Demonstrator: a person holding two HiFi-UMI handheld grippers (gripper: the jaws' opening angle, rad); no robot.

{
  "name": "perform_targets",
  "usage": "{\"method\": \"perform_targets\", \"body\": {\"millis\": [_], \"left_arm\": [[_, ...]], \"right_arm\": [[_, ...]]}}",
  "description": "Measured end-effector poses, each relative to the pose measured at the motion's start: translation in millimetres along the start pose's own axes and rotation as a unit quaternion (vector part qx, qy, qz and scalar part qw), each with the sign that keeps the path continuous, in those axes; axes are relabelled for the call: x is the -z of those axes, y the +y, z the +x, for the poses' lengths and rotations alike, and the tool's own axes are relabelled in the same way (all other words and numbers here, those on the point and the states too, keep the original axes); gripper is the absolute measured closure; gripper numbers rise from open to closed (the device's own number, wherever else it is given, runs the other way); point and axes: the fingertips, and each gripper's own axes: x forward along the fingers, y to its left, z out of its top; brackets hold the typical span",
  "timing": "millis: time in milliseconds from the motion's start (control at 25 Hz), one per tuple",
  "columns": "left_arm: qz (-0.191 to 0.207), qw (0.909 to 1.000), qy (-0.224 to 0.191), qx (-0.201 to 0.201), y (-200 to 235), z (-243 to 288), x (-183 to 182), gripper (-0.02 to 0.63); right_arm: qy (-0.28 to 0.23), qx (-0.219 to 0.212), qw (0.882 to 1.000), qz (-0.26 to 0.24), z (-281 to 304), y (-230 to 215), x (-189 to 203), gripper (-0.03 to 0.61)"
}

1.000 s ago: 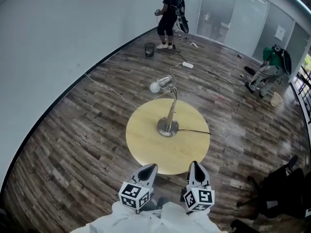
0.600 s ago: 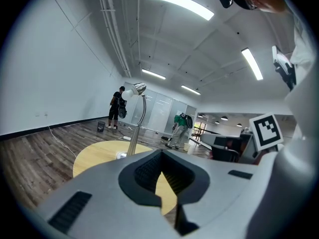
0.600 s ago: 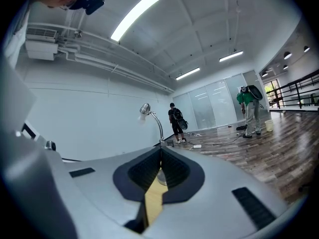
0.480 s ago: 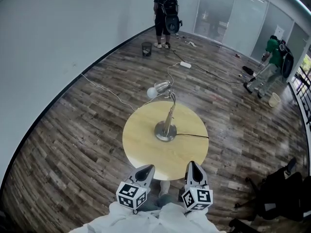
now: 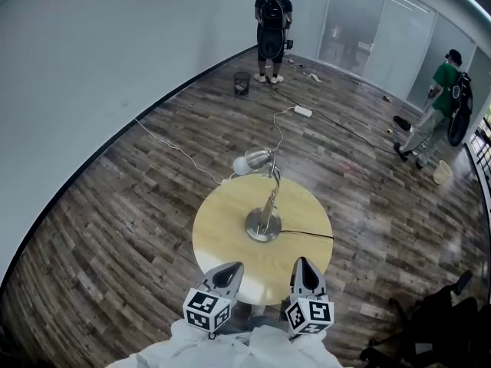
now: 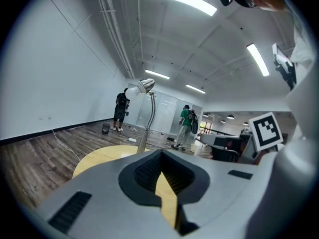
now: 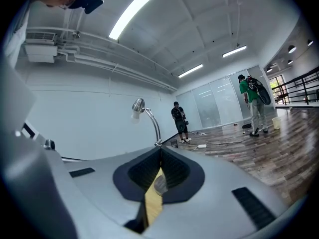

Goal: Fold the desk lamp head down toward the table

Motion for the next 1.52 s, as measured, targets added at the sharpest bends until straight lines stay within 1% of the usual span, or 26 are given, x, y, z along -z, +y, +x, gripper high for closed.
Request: {"method": "perform_targets", "body": {"millis": [160, 440, 520, 640, 760, 880, 1000, 1120, 1200, 1240, 1280, 1360, 1400, 1440, 1520], "left_arm": [[-0.008, 0.9998, -0.001, -0.019, 14, 23, -9, 0.615], [-0.011, 0.9988, 0.001, -0.047, 31, 70, -24, 0.615], [-0.012, 0.9985, 0.000, -0.054, 34, 86, -29, 0.615], [-0.004, 0.9978, -0.005, -0.065, 39, 104, -34, 0.615], [-0.001, 0.9972, -0.002, -0.075, 46, 114, -33, 0.615], [-0.002, 0.9977, 0.008, -0.067, 51, 120, -27, 0.615], [0.000, 0.9987, 0.017, -0.049, 54, 130, -28, 0.615], [0.013, 0.9993, 0.013, -0.031, 54, 136, -37, 0.615], [0.015, 0.9997, 0.002, -0.021, 52, 138, -46, 0.615], [0.018, 0.9997, -0.006, -0.015, 50, 138, -51, 0.615], [0.026, 0.9995, -0.014, -0.010, 48, 138, -58, 0.615], [0.058, 0.9980, -0.026, -0.005, 45, 135, -71, 0.615], [0.078, 0.9965, -0.030, -0.002, 43, 133, -79, 0.583], [0.098, 0.9947, -0.034, 0.001, 42, 131, -90, 0.512], [0.133, 0.9903, -0.040, 0.013, 37, 124, -122, 0.464]], "right_arm": [[0.013, -0.027, 1.000, 0.002, 33, -11, 2, 0.566], [0.045, -0.077, 0.996, -0.019, 93, -28, 9, 0.566], [0.057, -0.101, 0.993, -0.034, 110, -32, 13, 0.566], [0.081, -0.150, 0.984, -0.059, 130, -33, 26, 0.566], [0.091, -0.173, 0.977, -0.085, 147, -34, 37, 0.565], [0.096, -0.183, 0.974, -0.098, 162, -31, 50, 0.565], [0.109, -0.180, 0.970, -0.118, 179, -32, 67, 0.563], [0.125, -0.193, 0.964, -0.134, 195, -33, 83, 0.520], [0.133, -0.211, 0.957, -0.148, 209, -31, 89, 0.475], [0.130, -0.221, 0.954, -0.154, 217, -27, 88, 0.468], [0.123, -0.231, 0.952, -0.159, 226, -23, 86, 0.468], [0.106, -0.252, 0.947, -0.171, 239, -13, 81, 0.468], [0.102, -0.264, 0.943, -0.176, 242, -10, 81, 0.466], [0.099, -0.272, 0.941, -0.176, 241, -9, 81, 0.465], [0.094, -0.277, 0.942, -0.164, 239, -9, 77, 0.465]]}}
